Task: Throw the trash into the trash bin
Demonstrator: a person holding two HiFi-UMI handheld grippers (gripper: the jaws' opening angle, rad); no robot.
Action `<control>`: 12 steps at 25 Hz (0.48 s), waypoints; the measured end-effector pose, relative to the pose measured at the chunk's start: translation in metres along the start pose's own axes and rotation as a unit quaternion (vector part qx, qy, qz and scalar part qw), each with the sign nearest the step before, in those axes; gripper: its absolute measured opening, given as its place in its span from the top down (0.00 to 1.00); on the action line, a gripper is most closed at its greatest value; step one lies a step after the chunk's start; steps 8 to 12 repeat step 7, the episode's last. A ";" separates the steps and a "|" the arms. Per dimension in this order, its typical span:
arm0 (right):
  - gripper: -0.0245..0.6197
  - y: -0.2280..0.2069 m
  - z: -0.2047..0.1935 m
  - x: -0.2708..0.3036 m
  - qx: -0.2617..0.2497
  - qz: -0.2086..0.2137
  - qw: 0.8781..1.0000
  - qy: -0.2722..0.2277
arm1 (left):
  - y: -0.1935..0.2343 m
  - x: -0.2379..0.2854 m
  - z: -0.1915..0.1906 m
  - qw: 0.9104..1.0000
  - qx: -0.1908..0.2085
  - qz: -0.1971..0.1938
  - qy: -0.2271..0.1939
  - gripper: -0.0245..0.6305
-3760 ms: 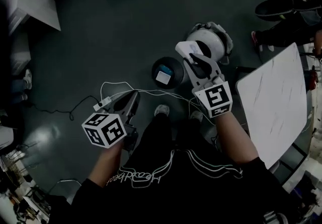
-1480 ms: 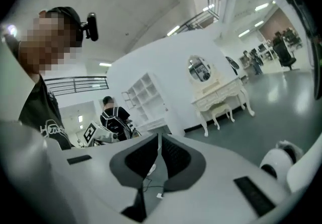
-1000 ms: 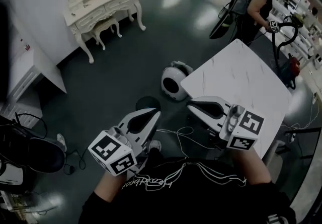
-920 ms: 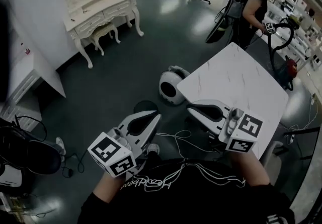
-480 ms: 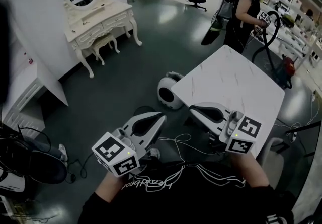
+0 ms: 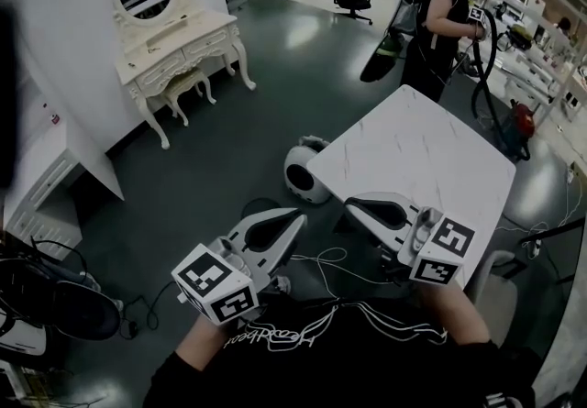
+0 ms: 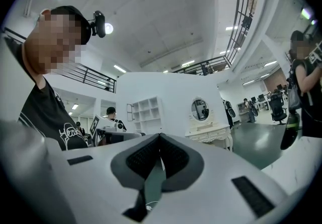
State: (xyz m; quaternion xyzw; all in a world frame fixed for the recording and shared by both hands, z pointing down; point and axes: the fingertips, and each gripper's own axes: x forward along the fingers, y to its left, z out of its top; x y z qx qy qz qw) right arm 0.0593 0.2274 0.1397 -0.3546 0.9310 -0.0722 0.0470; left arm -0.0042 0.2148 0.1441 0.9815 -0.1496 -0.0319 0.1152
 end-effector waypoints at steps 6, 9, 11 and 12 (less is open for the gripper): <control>0.91 -0.012 -0.006 -0.003 0.005 -0.007 1.000 0.001 | 0.007 0.010 -0.003 1.000 0.000 0.000 0.003 0.96; 0.91 -0.014 -0.008 -0.002 0.006 -0.007 1.000 0.001 | 0.009 0.011 -0.004 1.000 0.000 0.001 0.004 0.96; 0.91 -0.014 -0.008 -0.002 0.006 -0.007 1.000 0.001 | 0.009 0.011 -0.004 1.000 0.000 0.001 0.004 0.96; 0.91 -0.014 -0.008 -0.002 0.006 -0.007 1.000 0.001 | 0.009 0.011 -0.004 1.000 0.000 0.001 0.004 0.96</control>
